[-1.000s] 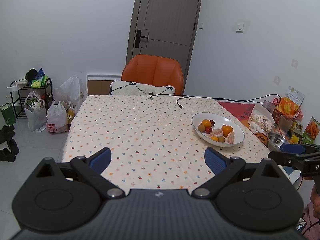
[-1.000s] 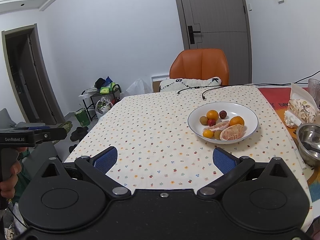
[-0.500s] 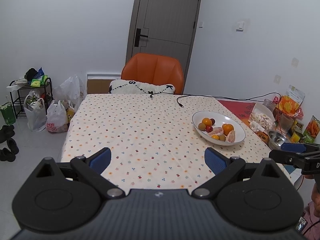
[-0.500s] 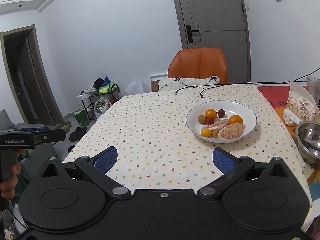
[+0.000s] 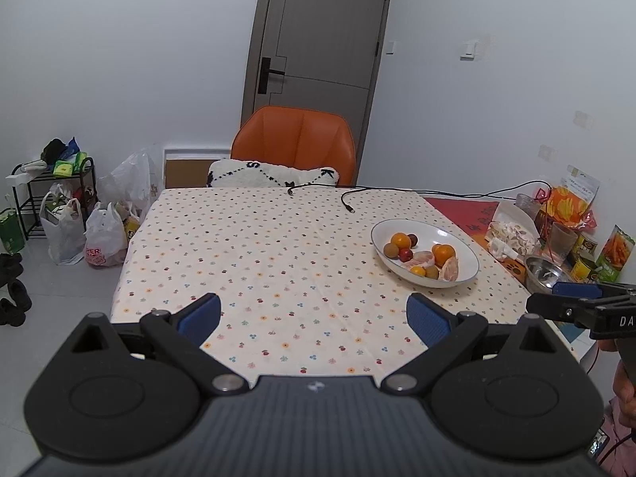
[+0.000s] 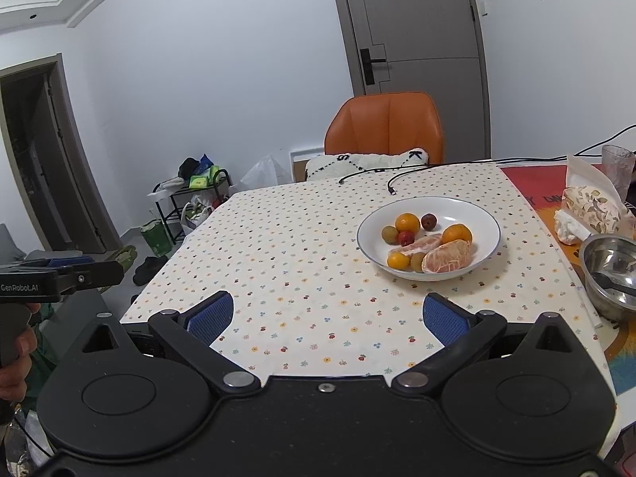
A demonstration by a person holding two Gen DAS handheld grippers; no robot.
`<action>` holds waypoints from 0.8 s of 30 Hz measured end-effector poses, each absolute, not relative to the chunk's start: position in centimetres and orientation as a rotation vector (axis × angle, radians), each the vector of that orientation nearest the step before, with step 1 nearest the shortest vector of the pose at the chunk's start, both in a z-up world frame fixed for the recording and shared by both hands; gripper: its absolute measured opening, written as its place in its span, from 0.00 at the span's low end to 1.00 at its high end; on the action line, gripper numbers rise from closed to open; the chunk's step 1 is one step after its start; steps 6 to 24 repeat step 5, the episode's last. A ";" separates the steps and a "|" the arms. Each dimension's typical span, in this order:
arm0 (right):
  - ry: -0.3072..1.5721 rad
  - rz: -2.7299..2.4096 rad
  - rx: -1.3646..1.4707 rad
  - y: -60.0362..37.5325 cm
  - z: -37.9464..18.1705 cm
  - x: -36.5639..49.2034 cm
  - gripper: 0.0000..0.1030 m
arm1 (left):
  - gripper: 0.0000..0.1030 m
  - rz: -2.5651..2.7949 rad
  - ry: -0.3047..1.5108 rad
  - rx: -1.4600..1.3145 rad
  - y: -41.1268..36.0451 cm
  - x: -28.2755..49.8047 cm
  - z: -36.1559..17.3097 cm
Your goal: Organize fruits
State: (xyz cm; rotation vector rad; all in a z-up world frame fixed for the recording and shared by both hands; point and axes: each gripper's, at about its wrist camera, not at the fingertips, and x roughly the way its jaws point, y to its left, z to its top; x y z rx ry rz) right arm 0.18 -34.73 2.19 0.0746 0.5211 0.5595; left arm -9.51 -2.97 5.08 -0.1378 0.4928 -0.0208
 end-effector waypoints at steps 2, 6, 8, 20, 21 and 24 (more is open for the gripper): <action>0.521 0.560 0.072 -34.7 2.2 0.2 1.00 | 0.96 -0.020 0.491 -0.140 -2.9 -9.6 5.1; 0.520 0.561 0.068 -34.6 2.3 0.1 1.00 | 0.96 -0.020 0.487 -0.145 -2.8 -9.6 5.2; 0.520 0.561 0.068 -34.6 2.3 0.1 1.00 | 0.96 -0.020 0.487 -0.145 -2.8 -9.6 5.2; 0.520 0.561 0.068 -34.6 2.3 0.1 1.00 | 0.96 -0.020 0.487 -0.145 -2.8 -9.6 5.2; 0.520 0.561 0.068 -34.6 2.3 0.1 1.00 | 0.96 -0.020 0.487 -0.145 -2.8 -9.6 5.2; 0.520 0.561 0.068 -34.6 2.3 0.1 1.00 | 0.96 -0.020 0.487 -0.145 -2.8 -9.6 5.2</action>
